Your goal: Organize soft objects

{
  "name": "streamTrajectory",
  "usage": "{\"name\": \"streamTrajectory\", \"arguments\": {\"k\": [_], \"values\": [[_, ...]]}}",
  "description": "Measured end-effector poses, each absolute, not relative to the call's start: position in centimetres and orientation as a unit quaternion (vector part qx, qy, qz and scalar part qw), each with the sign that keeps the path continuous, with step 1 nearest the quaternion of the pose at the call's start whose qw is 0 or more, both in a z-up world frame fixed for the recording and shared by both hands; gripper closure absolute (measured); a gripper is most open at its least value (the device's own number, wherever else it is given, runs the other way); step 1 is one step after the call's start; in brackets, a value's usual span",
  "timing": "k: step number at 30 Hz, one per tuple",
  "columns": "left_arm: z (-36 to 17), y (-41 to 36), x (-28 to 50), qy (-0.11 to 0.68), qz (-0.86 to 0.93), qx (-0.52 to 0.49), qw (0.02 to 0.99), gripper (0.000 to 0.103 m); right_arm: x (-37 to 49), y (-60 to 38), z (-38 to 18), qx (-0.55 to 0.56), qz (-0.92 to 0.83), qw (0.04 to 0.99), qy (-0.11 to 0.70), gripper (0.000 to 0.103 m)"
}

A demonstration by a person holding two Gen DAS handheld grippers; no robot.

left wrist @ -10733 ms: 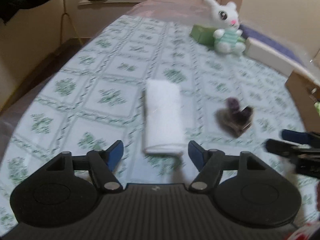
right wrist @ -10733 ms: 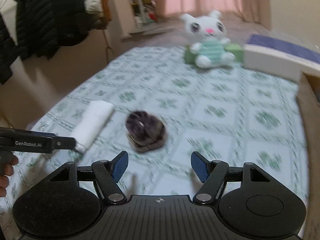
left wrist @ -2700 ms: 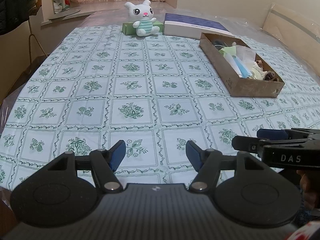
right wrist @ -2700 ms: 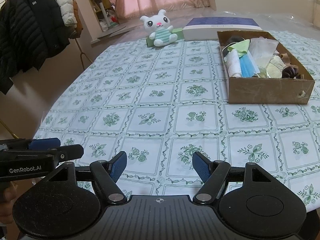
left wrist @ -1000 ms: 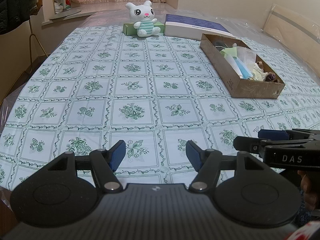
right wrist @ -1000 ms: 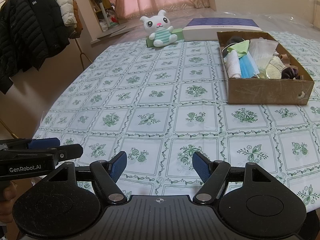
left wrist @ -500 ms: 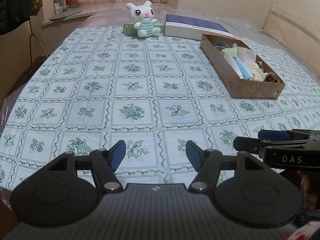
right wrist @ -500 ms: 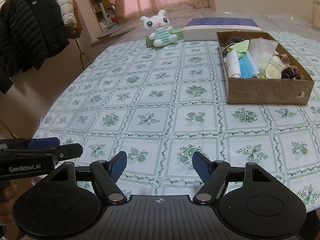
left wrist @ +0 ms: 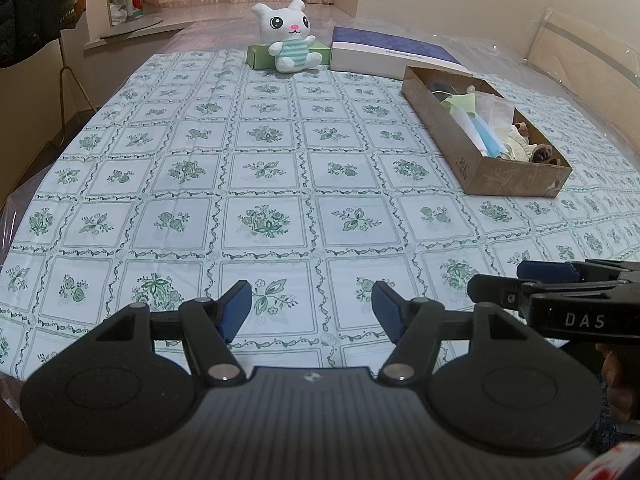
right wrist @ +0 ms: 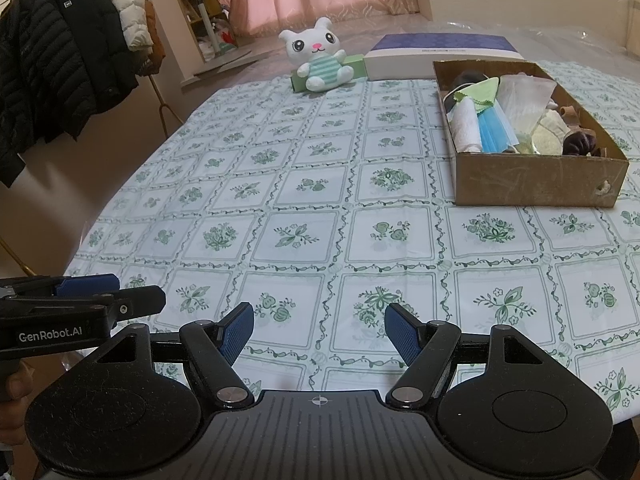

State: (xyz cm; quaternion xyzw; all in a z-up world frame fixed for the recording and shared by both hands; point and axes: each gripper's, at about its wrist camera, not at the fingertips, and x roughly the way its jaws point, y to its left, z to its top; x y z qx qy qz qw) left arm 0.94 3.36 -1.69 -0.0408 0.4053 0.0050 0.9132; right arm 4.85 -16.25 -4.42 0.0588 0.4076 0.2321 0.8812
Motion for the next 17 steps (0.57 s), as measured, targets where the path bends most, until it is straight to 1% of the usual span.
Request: {"name": "streamTrajectory", "arguments": {"k": [17], "values": [[-2.06, 3.21, 1.2, 0.404, 0.012, -0.042, 0.914, 0.039, 5.0, -16.43, -4.87, 0.058, 0.23, 0.88, 0.412, 0.031]]}}
